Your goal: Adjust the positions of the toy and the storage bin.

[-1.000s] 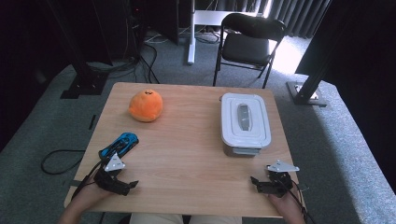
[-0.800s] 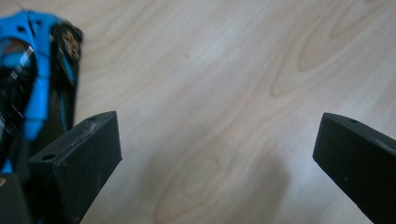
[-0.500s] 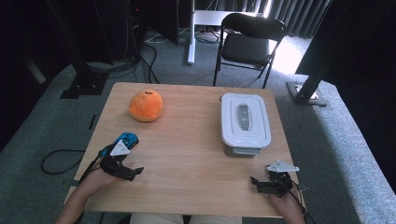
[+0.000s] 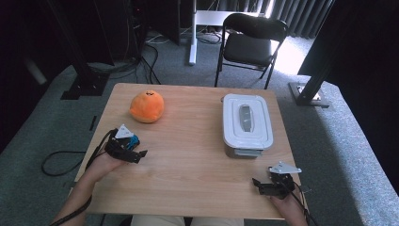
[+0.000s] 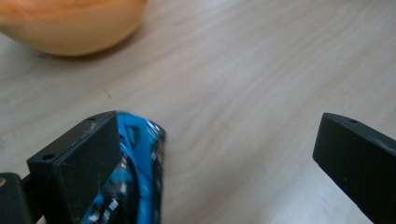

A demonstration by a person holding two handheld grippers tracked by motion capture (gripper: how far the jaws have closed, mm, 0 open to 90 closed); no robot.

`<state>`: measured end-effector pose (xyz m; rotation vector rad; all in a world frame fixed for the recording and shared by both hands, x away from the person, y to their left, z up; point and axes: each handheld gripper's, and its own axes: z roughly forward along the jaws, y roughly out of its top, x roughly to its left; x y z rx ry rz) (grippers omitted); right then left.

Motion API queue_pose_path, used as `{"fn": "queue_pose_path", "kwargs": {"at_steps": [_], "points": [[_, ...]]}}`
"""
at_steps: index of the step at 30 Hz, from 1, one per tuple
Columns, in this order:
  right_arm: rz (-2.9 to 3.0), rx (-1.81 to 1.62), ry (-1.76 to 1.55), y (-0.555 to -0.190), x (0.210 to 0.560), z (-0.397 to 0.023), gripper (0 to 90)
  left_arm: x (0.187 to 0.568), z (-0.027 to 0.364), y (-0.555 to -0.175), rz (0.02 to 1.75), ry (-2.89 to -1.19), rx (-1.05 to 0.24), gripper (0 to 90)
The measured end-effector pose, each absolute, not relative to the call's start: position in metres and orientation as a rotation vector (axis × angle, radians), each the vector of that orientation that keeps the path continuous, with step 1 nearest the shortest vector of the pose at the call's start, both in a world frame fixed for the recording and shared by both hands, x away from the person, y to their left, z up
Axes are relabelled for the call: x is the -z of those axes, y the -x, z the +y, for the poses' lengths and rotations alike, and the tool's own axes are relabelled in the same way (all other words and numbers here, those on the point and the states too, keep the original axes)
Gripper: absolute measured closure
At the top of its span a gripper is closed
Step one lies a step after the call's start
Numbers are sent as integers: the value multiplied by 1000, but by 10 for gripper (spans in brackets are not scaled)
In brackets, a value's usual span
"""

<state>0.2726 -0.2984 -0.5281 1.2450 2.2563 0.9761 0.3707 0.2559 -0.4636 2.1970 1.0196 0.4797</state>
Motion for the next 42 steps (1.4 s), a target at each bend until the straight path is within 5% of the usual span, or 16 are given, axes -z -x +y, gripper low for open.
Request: {"fn": "queue_pose_path", "kwargs": {"at_steps": [42], "points": [[2250,-968,-1245,-272,528,-298,134,438,240,-503,1328,-2070,-664,25]]}}
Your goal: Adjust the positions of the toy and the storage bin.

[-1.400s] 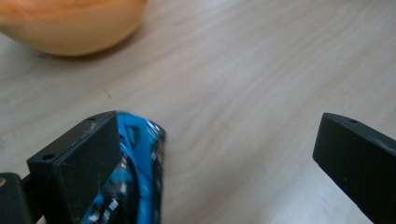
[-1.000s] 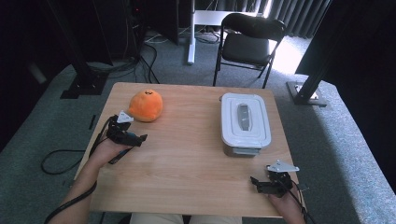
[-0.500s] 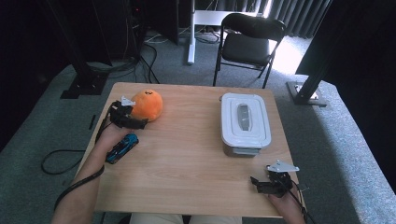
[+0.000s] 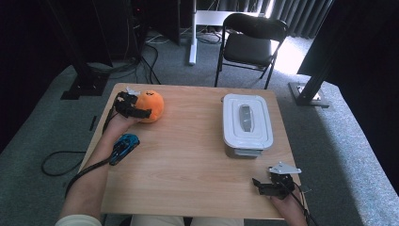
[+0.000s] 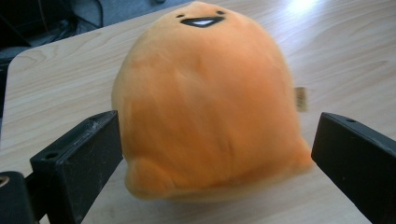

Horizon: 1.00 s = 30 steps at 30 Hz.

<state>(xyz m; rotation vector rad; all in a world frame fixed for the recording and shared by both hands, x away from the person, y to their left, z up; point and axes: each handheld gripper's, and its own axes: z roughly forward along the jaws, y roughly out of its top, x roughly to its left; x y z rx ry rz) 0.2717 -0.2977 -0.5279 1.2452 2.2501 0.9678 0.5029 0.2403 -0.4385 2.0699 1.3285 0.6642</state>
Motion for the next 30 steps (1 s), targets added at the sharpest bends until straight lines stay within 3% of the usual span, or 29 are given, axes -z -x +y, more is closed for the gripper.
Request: {"fn": "queue_pose_path", "kwargs": {"at_steps": [11,21,24,30], "points": [[2253,-974,-1248,-272,528,-298,134,450,233,-532,1406,-2057,-598,26],[2256,-973,-1244,-272,528,-298,134,466,230,-534,1479,-2045,-586,26],[2253,-972,-1250,-272,528,-298,135,468,230,-531,1473,-2031,-593,79],[2251,-970,-1254,-272,528,-298,135,464,230,-526,1469,-2029,-616,313]]}}
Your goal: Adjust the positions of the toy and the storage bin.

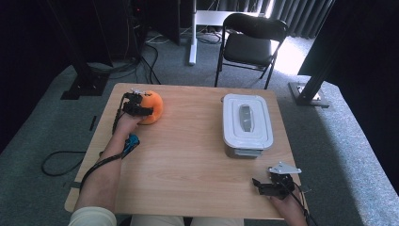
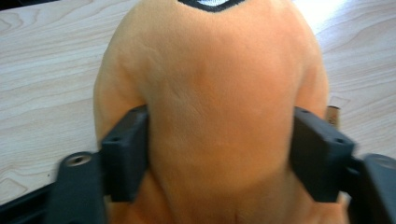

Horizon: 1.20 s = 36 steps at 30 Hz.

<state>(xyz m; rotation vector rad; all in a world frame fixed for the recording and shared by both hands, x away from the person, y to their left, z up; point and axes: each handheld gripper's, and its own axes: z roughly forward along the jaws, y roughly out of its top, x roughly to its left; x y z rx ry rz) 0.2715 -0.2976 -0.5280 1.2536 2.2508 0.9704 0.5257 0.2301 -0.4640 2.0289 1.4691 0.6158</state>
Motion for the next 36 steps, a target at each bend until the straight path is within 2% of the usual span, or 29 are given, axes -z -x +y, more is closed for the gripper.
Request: {"fn": "queue_pose_path", "kwargs": {"at_steps": [3,6,9,24,36], "points": [[2251,-971,-1254,-272,528,-298,134,461,229,-523,1472,-2018,-630,476],[2251,-971,-1254,-272,528,-298,134,457,227,-518,1463,-1998,-656,561],[2251,-970,-1254,-272,528,-298,134,453,226,-512,1462,-1956,-672,604],[2248,-970,-1257,-272,528,-297,134,410,192,-496,1341,-1927,-645,640],[2249,-970,-1257,-272,528,-297,135,408,143,-490,1277,-2009,-590,640]]}}
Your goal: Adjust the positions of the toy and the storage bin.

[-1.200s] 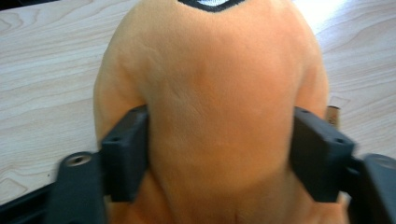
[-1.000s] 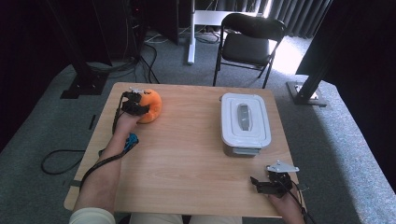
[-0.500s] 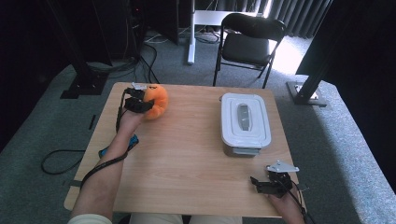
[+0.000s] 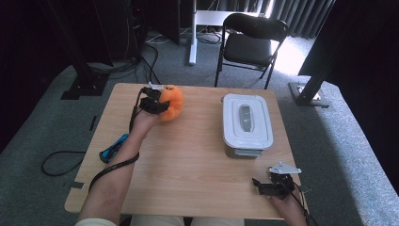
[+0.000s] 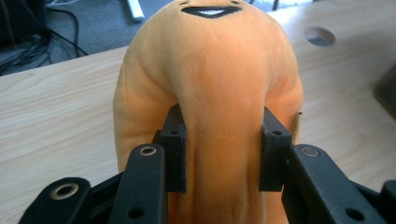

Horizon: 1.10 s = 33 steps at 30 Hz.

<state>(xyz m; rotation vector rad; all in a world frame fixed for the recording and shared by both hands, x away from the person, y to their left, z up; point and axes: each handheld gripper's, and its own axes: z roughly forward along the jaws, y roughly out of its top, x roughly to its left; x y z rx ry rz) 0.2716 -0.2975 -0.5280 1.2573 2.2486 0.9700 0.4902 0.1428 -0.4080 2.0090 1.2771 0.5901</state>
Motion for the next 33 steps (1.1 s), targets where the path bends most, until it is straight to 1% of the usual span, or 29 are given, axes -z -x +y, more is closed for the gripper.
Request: {"fn": "queue_pose_path", "kwargs": {"at_steps": [9,14,17,22,23,25,27,30,31,32,33], "points": [[2249,-970,-1257,-271,528,-297,136,425,112,-497,1281,-2064,-556,638],[2249,-971,-1256,-271,528,-297,136,447,103,-503,1300,-2131,-487,635],[2249,-970,-1256,-271,528,-297,136,452,103,-503,1292,-2124,-463,620],[2249,-971,-1256,-271,528,-297,137,449,112,-504,1272,-2119,-423,492],[2249,-971,-1255,-271,528,-297,137,448,113,-504,1269,-2121,-432,468],[2249,-971,-1256,-271,528,-297,137,447,114,-504,1276,-2111,-417,361],[2249,-971,-1256,-271,528,-297,137,446,115,-502,1274,-2103,-430,295],[2249,-971,-1256,-271,528,-297,137,444,117,-501,1276,-2088,-409,228],[2249,-970,-1256,-271,528,-297,137,443,118,-501,1272,-2084,-394,191],[2249,-971,-1256,-271,528,-297,137,442,119,-500,1265,-2078,-376,189],[2249,-971,-1256,-271,528,-297,137,440,120,-499,1259,-2078,-368,160]]}}
